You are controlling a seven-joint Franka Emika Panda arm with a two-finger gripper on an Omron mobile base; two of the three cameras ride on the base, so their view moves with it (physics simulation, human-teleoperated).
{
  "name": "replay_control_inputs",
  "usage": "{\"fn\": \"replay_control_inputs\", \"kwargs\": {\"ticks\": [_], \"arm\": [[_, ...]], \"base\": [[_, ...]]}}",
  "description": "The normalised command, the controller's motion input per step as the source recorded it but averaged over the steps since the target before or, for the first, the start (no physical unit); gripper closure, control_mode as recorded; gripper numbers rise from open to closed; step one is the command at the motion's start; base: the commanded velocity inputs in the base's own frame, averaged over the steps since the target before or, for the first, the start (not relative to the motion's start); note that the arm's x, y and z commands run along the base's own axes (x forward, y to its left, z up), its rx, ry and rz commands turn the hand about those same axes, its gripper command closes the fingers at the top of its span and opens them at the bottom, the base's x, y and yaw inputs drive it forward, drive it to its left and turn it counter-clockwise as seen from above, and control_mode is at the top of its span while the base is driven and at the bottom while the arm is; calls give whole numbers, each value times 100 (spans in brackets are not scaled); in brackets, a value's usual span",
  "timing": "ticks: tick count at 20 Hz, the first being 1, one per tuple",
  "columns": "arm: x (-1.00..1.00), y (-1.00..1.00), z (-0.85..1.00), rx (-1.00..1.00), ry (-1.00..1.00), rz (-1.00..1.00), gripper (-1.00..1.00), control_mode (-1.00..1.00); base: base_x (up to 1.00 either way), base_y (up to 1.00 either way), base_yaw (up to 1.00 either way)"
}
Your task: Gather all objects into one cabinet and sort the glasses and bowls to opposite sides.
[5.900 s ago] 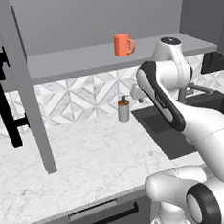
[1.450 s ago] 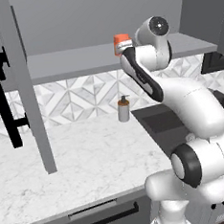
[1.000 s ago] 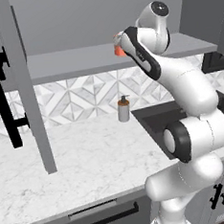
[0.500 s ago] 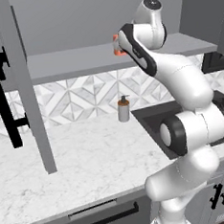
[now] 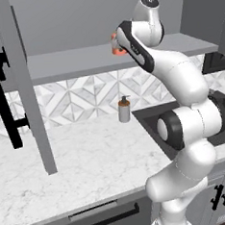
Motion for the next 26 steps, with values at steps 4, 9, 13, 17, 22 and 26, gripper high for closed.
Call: {"fn": "replay_control_inputs", "kwargs": {"ticks": [4,9,13,17,22,26], "arm": [[3,13,0,-5,-2,5,100,-100],[0,8,1,-2,-13,5,100,-100],[0,0,2,0,-2,1,100,-100],[-85,0,-19,0,0,4,100,-100],[-100,0,-1,0,0,6,100,-100],[-100,0,-2,0,-2,7,100,-100]], "base": [[0,0,0],[0,0,0],[0,0,0],[0,0,0],[0,0,0],[0,0,0]]}}
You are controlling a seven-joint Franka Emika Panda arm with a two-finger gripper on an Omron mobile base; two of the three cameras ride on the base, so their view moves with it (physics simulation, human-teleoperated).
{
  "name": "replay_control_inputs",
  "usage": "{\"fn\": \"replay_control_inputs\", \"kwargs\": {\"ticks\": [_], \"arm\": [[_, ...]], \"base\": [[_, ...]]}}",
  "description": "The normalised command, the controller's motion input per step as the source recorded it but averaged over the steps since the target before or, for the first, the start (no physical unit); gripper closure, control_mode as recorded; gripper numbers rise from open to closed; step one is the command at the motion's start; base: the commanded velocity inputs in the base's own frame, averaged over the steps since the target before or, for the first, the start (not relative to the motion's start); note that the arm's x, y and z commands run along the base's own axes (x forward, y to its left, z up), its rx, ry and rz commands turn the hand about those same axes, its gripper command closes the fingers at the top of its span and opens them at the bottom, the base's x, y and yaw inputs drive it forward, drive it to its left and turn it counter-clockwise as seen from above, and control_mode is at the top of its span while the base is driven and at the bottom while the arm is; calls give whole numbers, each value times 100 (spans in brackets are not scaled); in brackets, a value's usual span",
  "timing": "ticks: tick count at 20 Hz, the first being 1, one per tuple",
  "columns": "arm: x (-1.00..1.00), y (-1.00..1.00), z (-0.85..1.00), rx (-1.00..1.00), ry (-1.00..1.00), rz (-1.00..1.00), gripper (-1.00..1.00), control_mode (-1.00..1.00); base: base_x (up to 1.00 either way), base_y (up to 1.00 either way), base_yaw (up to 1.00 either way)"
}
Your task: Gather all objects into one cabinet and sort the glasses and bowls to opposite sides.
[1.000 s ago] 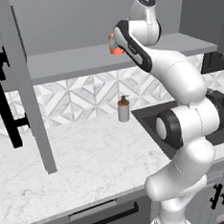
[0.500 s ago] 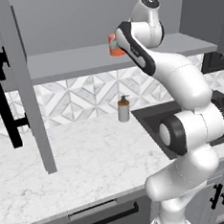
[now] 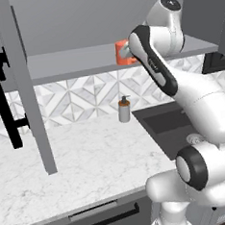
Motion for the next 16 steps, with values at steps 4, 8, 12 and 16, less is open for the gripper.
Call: {"fn": "replay_control_inputs", "kwargs": {"ticks": [4,8,12,16], "arm": [[-100,0,-31,0,-7,5,100,-100],[-80,7,-26,0,-3,0,100,-100],[-100,10,-80,-10,0,-3,100,-100],[-100,10,-95,-12,0,-5,100,-100]], "base": [[0,0,0],[0,0,0],[0,0,0],[0,0,0]]}}
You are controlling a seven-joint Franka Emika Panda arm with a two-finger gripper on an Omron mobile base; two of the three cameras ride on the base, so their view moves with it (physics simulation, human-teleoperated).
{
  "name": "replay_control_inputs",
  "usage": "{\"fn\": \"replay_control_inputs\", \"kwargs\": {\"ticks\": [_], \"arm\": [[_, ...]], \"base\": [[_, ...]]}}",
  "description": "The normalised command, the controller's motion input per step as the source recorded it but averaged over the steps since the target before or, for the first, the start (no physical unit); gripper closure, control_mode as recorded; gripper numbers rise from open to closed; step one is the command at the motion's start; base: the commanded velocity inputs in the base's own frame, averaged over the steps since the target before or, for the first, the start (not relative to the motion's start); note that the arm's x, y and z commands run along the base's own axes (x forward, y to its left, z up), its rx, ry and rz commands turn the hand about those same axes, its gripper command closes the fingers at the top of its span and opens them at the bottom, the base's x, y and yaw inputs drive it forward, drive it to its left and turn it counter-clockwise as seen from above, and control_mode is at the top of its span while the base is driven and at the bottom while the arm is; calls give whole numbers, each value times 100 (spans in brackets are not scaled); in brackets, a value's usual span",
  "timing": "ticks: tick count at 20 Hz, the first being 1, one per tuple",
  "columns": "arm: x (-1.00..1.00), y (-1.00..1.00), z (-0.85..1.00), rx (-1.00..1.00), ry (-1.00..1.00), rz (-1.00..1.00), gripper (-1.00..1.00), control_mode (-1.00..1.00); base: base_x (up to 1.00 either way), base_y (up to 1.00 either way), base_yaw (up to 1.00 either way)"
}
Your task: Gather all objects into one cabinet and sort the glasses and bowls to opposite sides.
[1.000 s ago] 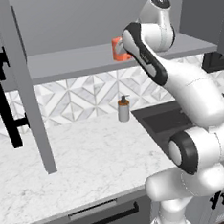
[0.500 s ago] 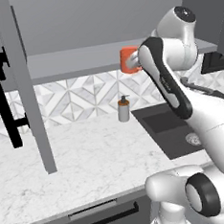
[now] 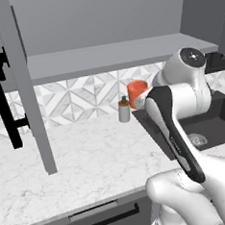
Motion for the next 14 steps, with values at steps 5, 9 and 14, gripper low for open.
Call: {"fn": "replay_control_inputs", "kwargs": {"ticks": [5,9,14], "arm": [[-100,4,-71,-5,0,-3,100,-100],[-8,0,0,0,1,0,100,-100],[0,1,-3,0,11,0,100,-100]], "base": [[0,0,0],[0,0,0],[0,0,0]]}}
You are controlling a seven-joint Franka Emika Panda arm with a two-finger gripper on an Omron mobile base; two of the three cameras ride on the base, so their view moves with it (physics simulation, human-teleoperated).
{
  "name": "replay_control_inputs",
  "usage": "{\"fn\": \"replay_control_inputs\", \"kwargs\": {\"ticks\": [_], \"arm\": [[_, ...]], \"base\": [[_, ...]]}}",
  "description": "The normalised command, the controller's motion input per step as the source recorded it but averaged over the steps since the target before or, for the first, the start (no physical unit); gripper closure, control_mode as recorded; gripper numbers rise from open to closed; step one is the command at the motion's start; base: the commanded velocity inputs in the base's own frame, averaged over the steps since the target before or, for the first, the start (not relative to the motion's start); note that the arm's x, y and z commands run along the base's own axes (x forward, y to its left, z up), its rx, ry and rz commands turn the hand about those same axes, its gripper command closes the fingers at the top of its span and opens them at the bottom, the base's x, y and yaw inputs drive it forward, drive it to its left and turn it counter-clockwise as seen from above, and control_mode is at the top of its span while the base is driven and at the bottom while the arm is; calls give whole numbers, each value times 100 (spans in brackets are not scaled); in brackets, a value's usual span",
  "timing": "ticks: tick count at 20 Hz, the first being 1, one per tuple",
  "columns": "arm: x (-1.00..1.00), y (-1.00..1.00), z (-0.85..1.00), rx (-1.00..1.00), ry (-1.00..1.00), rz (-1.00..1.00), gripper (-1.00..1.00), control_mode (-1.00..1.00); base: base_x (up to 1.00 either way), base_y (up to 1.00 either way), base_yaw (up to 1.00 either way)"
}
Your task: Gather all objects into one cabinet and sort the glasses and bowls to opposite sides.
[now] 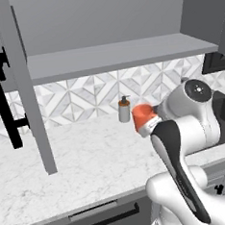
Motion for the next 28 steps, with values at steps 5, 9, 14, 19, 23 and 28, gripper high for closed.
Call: {"fn": "replay_control_inputs", "kwargs": {"ticks": [5,9,14,19,23,28], "arm": [[0,1,-11,0,14,0,100,-100],[0,0,-10,0,11,0,100,-100],[-3,1,-7,0,6,0,100,-100],[-31,1,-10,0,0,0,100,-100],[-100,0,-49,0,0,0,100,-100],[-38,0,-13,0,1,0,100,-100]], "base": [[0,0,0],[0,0,0],[0,0,0],[0,0,0],[0,0,0],[0,0,0]]}}
